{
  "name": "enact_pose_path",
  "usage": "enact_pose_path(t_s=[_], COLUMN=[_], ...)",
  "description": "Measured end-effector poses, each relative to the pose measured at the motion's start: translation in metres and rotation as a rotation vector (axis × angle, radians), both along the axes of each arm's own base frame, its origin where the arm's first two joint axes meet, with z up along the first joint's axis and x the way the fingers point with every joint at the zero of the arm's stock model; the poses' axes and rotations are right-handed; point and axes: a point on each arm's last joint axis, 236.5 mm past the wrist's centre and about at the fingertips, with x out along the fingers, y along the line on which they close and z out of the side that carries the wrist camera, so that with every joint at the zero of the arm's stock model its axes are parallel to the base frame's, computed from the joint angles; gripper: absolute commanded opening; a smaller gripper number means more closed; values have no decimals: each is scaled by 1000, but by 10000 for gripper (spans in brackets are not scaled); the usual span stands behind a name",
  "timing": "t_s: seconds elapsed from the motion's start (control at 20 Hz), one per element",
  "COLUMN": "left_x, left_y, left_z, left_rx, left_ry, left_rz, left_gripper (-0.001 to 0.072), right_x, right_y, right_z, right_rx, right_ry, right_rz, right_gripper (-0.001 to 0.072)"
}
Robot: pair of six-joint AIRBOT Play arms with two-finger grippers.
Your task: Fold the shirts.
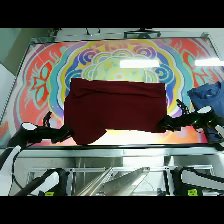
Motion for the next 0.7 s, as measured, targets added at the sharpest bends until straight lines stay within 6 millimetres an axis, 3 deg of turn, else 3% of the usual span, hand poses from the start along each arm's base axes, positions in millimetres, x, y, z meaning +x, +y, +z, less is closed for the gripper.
enact_pose_path(t_s=[0.1,0.15,0.2,0.25,0.35,0.5,0.55,0.7], left_x=[16,23,28,32,39,47,49,55], left_y=[-3,-3,-3,-2,-5,-10,-10,-12], left_z=[0,1,2,1,9,24,29,48], left_rx=[-33,-47,-54,-52,-76,-105,-109,-118], left_ry=[-24,-32,-37,-43,-56,-90,-101,-144], left_rz=[7,5,0,-9,-15,-25,-29,-49], left_gripper=[235,189,2,21,23,27,27,28], right_x=[0,0,0,0,-1,-10,-12,-16], right_y=[0,0,0,1,1,4,4,9], right_z=[0,0,0,0,0,2,3,12], right_rx=[1,1,2,3,3,23,23,52], right_ry=[0,1,1,1,2,32,35,40], right_rz=[0,0,0,0,1,29,36,50], right_gripper=[382,382,382,375,253,184,16,17])
